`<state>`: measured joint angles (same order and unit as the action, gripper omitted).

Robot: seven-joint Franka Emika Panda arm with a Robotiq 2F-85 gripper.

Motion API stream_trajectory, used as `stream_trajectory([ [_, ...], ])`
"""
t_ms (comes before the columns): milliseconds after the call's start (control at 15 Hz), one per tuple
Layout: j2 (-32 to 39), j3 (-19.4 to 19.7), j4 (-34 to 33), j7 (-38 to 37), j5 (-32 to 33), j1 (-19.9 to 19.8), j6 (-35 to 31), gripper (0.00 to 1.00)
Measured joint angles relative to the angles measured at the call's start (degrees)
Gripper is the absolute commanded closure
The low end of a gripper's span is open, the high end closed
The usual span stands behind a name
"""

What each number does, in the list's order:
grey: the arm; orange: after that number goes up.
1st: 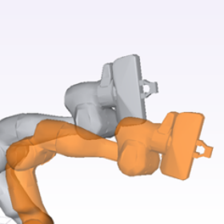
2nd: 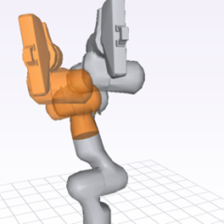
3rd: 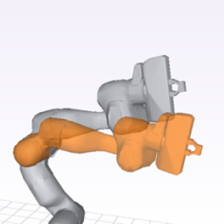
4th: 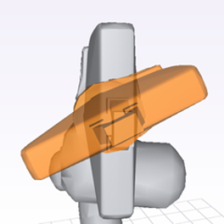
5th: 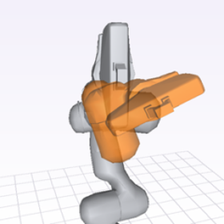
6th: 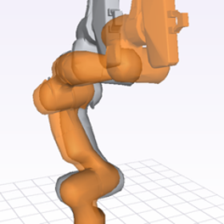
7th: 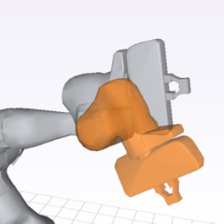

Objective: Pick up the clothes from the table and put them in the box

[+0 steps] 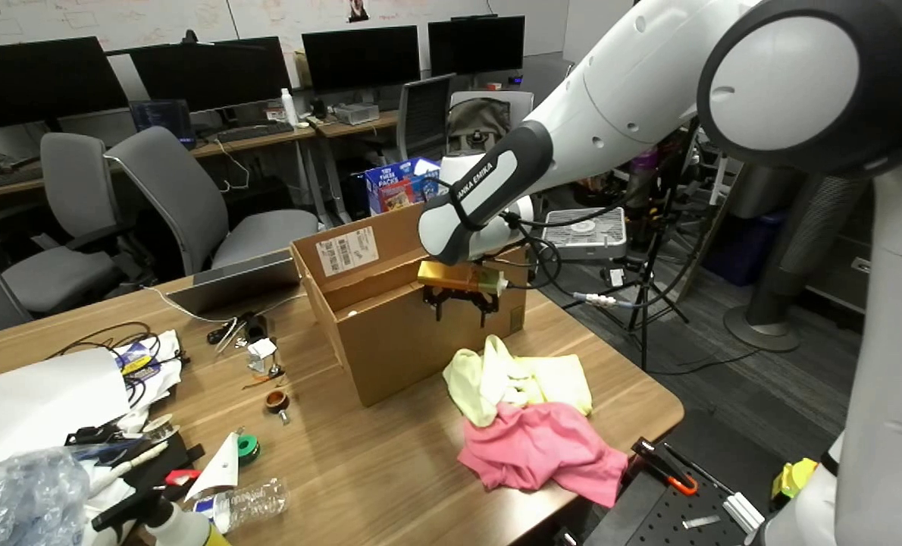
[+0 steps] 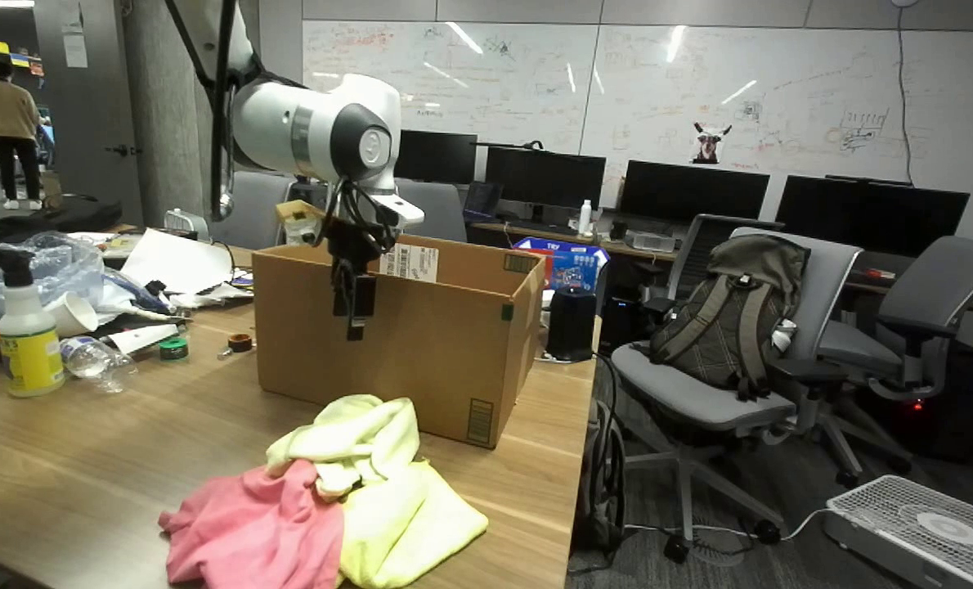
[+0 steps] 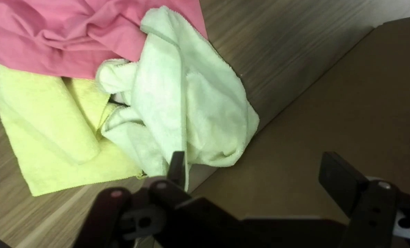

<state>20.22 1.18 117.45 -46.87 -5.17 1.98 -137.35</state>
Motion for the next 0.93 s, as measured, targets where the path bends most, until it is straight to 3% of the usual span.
stream_trajectory([
  [400,2.0,3.3,-1.0,0.0,0.0,-0.6,0.0,0.0],
  [933,3.2,4.2,1.4,0.3,0.0,-0.7,0.2,0.0],
])
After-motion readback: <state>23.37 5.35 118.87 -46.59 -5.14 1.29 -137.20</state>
